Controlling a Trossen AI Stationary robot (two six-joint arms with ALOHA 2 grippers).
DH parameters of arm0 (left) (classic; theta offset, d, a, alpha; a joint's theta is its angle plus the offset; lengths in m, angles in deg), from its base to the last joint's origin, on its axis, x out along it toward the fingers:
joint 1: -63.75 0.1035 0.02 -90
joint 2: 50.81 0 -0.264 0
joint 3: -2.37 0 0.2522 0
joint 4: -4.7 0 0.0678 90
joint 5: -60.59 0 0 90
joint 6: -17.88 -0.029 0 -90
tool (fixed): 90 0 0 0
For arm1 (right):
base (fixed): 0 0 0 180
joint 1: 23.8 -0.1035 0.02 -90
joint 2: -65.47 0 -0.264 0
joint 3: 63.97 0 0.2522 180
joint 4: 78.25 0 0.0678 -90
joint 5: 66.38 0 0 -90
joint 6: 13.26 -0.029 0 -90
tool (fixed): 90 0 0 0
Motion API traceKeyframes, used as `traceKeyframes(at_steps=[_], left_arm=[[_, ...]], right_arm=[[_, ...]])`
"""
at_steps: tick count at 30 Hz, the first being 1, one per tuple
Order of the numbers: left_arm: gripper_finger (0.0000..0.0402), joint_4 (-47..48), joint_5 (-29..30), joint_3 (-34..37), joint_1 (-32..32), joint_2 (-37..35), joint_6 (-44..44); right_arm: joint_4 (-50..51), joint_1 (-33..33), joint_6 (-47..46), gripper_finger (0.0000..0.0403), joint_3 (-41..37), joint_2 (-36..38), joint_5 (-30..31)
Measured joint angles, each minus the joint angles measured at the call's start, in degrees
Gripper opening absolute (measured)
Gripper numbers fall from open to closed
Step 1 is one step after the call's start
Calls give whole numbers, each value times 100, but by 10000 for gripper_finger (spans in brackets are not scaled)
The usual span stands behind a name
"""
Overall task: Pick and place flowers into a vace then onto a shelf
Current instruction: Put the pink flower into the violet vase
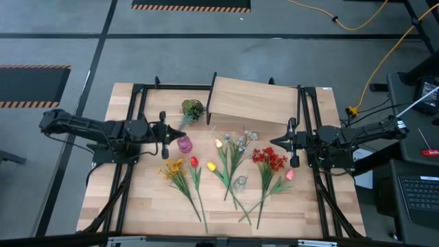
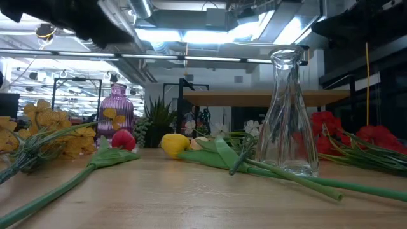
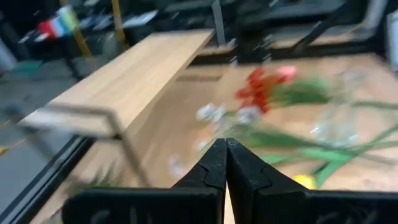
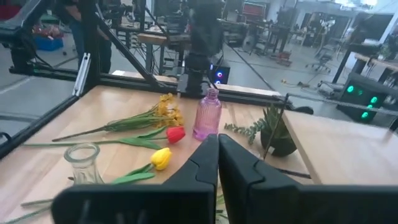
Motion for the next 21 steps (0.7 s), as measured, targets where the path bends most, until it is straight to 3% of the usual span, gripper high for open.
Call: traceKeyframes(at_steps=[5, 11, 15, 21], left_arm=[[3, -702, 92, -2, -641, 246, -301], [1, -1040, 678, -2, -1215, 661, -252], [3, -1223, 1038, -2, -1424, 1043, -29], [1, -1633, 1108, -2, -1556, 1602, 42]], right_arm=[[38, 0, -139, 9, 0, -1, -7], [99, -4, -118, 8, 0, -359, -57], [-99, -4, -122, 7, 11, -584, -53], [-145, -17, -308, 7, 328, -876, -52]])
